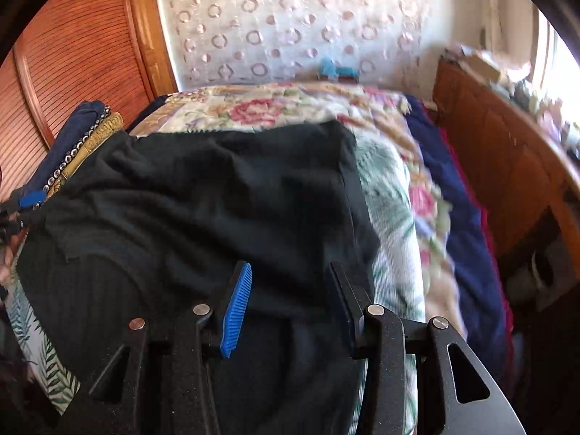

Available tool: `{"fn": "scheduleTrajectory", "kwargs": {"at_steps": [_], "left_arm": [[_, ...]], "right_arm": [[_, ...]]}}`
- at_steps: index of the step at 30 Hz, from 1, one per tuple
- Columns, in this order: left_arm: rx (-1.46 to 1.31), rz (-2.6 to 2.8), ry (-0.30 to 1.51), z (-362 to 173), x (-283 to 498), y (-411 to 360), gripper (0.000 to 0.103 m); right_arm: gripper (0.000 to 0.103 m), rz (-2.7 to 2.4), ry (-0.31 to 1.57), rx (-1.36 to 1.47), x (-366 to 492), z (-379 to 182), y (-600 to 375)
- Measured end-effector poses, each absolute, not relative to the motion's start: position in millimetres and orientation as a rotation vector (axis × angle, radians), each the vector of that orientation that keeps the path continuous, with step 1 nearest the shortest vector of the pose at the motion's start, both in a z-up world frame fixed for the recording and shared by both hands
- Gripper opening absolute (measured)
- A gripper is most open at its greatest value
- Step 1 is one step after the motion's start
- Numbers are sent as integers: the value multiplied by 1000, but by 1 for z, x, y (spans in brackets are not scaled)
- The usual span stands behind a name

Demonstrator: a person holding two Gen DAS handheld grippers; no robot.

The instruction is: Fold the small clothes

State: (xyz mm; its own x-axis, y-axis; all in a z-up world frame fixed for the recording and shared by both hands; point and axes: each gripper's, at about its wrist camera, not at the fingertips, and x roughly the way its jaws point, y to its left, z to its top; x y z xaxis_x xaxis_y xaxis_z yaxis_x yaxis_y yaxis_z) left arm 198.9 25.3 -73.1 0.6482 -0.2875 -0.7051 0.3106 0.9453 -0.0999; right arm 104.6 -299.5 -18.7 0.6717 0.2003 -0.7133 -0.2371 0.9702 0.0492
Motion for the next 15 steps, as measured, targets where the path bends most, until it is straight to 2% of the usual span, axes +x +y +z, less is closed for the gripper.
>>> {"fn": "scheduleTrajectory", "kwargs": {"at_steps": [9,15], "left_arm": [[48,-307,863,-102,200,27,80],[102,-293,893,-113,202,20,80]], "right_arm": [[44,204,873,13,124,-15,-325],[44,212,874,-17,175,-16,-304]]}}
